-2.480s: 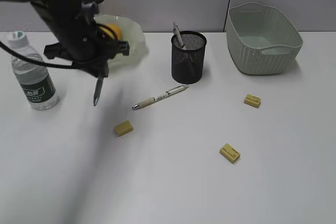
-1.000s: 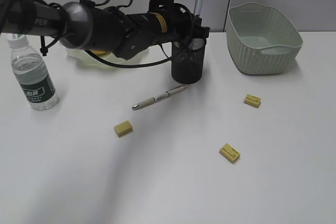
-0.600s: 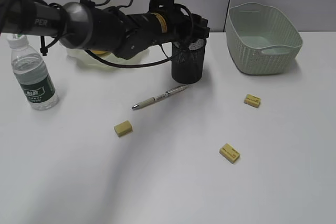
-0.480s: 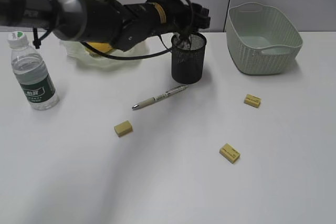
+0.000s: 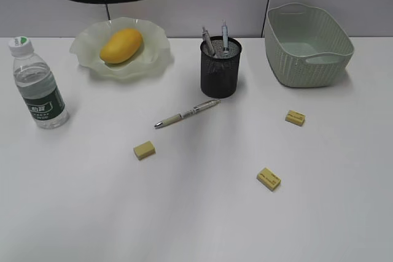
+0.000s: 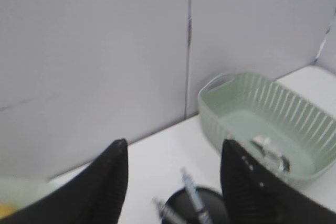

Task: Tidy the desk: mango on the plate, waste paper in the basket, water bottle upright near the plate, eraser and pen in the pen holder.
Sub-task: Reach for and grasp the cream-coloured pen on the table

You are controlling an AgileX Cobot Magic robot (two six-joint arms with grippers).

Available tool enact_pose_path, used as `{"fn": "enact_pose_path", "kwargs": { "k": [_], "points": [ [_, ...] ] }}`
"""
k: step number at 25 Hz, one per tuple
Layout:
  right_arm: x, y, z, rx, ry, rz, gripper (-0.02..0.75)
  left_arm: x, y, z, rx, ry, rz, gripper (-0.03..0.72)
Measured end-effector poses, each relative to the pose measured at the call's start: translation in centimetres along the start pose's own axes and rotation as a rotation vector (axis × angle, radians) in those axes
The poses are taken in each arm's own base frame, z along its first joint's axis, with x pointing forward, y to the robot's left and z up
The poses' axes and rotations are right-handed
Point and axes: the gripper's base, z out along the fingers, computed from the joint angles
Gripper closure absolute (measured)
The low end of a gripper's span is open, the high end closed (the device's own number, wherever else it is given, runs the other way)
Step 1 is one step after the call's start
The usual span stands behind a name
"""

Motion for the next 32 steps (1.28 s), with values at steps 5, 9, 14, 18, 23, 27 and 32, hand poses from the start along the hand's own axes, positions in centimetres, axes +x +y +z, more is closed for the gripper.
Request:
{"fn": "enact_pose_path", "kwargs": {
  "k": [5, 9, 14, 18, 23, 27, 32],
  "points": [
    [0.0, 0.0, 0.0, 0.0, 0.0, 0.0, 0.281, 0.4, 1.9, -4.4, -0.195, 0.35, 0.008, 0.256],
    [0.0, 0.0, 0.0, 0.0, 0.0, 0.0, 0.281, 2.4, 2.1, -7.2, -0.222, 0.706, 0.041, 0.256],
    [0.0, 0.0, 0.0, 0.0, 0.0, 0.0, 0.281, 2.9, 1.7, -9.2, -0.169, 0.875, 0.052, 0.256],
    [0.0, 0.0, 0.0, 0.0, -0.001, 0.0, 0.281, 3.1, 1.6, -11.3, -0.142, 0.879, 0.034, 0.259],
    [0.0, 0.0, 0.0, 0.0, -0.003, 0.0, 0.281, 6.0, 1.6, -15.7, -0.101, 0.91, 0.001, 0.284],
    [-0.4, 0.0, 0.5, -0.001, 0.025, -0.001, 0.281, 9.2, 1.8, -19.8, -0.084, 0.888, -0.006, 0.3],
    [-1.8, 0.0, 2.1, -0.004, 0.081, -0.005, 0.281, 11.7, 2.3, -25.4, -0.072, 0.799, -0.012, 0.305]
  ]
}}
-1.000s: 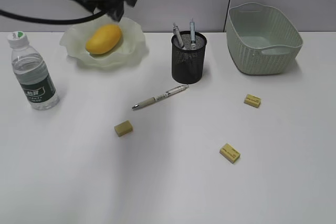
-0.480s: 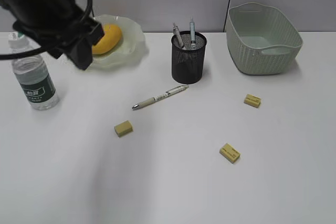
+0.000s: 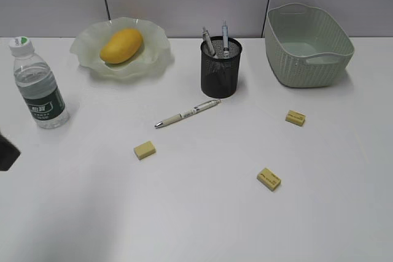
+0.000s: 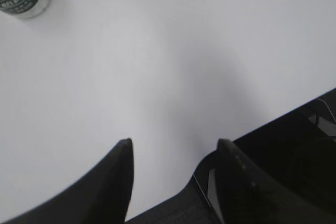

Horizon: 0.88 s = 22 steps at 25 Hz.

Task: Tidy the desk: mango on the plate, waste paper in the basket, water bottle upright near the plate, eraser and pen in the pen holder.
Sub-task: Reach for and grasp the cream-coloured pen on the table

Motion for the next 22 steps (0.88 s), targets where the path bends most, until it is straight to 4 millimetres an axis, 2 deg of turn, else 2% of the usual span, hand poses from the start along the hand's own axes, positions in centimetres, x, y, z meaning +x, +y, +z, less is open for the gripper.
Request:
{"fn": "enact_pose_path", "kwargs": {
  "k": [5, 9, 12, 15, 18, 22],
  "points": [
    [-1.7, 0.0, 1.8, -0.003, 0.031, -0.005, 0.281, 5.1, 0.8, -3.1, 0.028, -0.206, -0.013, 0.306],
    [-3.0, 0.0, 3.3, -0.005, 0.083, -0.008, 0.281, 8.7, 1.3, -4.4, 0.049, -0.349, -0.023, 0.306],
    [-4.8, 0.0, 4.2, -0.007, 0.11, -0.009, 0.281, 10.9, 1.6, -4.7, 0.061, -0.434, -0.028, 0.306],
    [-7.1, -0.1, 4.7, -0.006, 0.107, -0.011, 0.281, 11.9, 1.7, -5.2, 0.069, -0.503, -0.032, 0.306],
    [-9.9, -0.1, 5.9, -0.006, 0.13, -0.003, 0.281, 12.1, 1.7, -5.4, 0.072, -0.519, -0.033, 0.306],
    [-14.1, -0.2, 8.3, -0.001, 0.163, 0.057, 0.281, 12.1, 1.7, -5.4, 0.083, -0.517, -0.038, 0.306]
  ]
}}
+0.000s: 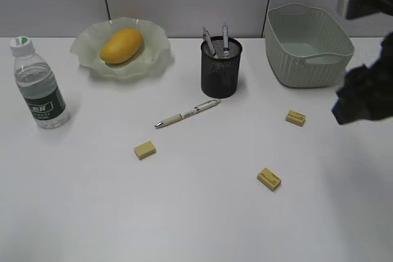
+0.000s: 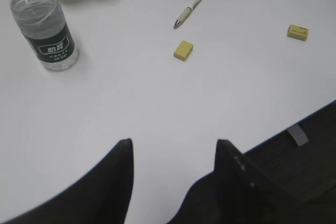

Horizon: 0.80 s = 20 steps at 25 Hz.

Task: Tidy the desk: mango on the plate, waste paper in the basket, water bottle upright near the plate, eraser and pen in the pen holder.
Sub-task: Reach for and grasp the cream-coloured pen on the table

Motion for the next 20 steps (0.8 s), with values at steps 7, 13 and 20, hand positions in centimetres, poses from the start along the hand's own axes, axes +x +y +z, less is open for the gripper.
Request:
{"fn": "enact_pose_path", "kwargs": {
  "k": [7, 13, 20],
  "points": [
    [-8.0, 0.4, 3.9, 0.0, 0.009, 0.322, 0.303, 1.1, 0.3, 0.0, -0.029, 0.115, 0.006, 0.306],
    [-12.4, 2.5, 8.1, -0.098, -0.016, 0.635, 0.305, 1.5, 0.4, 0.3, -0.041, 0.145, 0.012, 0.306],
    [-12.9, 8.0, 13.7, -0.173, -0.016, 0.977, 0.311, 1.6, 0.4, 0.3, -0.041, 0.149, 0.012, 0.306]
  ]
}}
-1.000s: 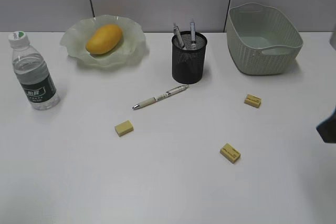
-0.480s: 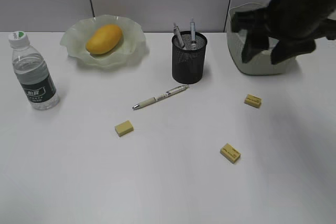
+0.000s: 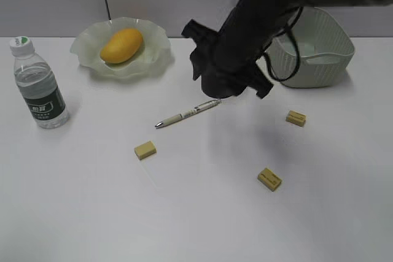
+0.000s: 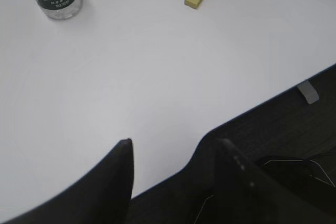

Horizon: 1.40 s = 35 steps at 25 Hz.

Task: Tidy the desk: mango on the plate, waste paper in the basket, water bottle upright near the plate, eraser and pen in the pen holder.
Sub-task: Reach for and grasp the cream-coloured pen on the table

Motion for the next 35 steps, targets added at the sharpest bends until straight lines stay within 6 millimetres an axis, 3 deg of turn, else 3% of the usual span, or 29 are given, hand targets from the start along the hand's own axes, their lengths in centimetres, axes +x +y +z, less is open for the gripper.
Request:
{"fn": "enact_pose_path", "kwargs": {
  "k": [6, 18, 28, 35],
  "points": [
    [2.0, -0.3, 4.7, 0.06, 0.024, 0.164, 0.325, 0.0, 0.0, 0.0, 0.0, 0.0, 0.0, 0.311],
    [1.1, 1.0, 9.9, 0.078, -0.028, 0.315, 0.344, 0.0, 0.0, 0.0, 0.0, 0.0, 0.0, 0.314],
    [1.1, 1.0, 11.5, 0.036, -0.03, 0.343, 0.343, 0.0, 0.0, 0.0, 0.0, 0.0, 0.0, 0.316],
    [0.9, 2.1, 12.6, -0.148, -0.037, 0.4, 0.378, 0.0, 0.0, 0.0, 0.0, 0.0, 0.0, 0.316]
  ]
}}
